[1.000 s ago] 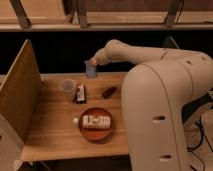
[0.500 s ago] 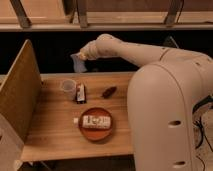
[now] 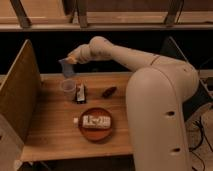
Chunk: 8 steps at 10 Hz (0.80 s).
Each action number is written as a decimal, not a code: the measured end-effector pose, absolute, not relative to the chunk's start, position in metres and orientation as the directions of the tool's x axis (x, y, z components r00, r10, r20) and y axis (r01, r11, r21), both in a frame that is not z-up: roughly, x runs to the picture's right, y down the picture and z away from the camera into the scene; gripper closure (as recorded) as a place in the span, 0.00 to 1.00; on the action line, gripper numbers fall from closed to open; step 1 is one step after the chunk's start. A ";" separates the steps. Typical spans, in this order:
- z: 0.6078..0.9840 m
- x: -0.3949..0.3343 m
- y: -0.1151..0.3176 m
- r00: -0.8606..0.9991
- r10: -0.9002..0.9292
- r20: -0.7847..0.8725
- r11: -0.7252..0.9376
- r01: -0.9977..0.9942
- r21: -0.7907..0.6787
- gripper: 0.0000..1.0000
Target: Place the white sponge in the ceramic cup
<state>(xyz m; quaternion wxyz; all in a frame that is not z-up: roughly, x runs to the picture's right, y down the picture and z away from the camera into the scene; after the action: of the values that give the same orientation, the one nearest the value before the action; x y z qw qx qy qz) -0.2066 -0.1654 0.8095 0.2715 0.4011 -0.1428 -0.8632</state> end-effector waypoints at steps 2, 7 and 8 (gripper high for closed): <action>0.820 -0.217 -0.155 -0.516 -0.594 -0.617 -0.802 0.319 0.506 1.00; 0.826 -0.222 -0.151 -0.503 -0.603 -0.619 -0.794 0.302 0.527 0.78; 0.826 -0.221 -0.151 -0.503 -0.603 -0.619 -0.794 0.303 0.527 0.67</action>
<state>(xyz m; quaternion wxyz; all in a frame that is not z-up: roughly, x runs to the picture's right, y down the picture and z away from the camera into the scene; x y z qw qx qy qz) -0.2215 -0.1511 0.8257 0.2668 0.4211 -0.1782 -0.8484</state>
